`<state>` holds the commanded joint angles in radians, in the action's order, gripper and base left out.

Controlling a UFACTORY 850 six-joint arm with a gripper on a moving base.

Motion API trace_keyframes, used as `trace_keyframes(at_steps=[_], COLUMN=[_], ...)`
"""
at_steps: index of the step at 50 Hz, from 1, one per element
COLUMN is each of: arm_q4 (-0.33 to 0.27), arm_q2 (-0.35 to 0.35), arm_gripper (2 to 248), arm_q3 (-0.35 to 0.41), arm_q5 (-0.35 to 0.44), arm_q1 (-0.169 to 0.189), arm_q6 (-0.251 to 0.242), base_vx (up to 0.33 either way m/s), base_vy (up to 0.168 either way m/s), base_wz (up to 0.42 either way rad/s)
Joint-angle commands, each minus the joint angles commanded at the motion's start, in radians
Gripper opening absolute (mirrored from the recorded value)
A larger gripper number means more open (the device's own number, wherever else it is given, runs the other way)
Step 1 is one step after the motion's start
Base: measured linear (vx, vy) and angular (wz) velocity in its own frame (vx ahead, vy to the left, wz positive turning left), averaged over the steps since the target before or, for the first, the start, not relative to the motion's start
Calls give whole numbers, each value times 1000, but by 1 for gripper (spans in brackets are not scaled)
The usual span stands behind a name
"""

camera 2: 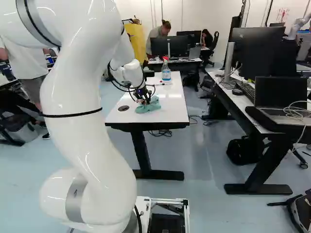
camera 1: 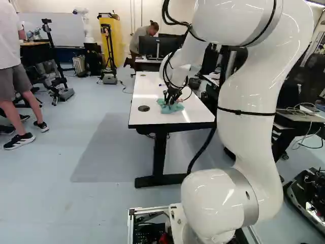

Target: Clean the table with the green towel

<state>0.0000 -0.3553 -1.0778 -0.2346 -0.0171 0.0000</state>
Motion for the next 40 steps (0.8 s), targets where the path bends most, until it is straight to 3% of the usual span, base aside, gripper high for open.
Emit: trace_keyframes(at_steps=[14,40], arm_q4=[0,0], arm_q2=[-9,-110], arm_gripper=[48,48], arm_q3=[-11,-143], arm_q5=[0,0], arm_q1=[0,1], arm_q6=[0,0], base_vx=[0,0], base_vy=[0,0], base_wz=[0,0])
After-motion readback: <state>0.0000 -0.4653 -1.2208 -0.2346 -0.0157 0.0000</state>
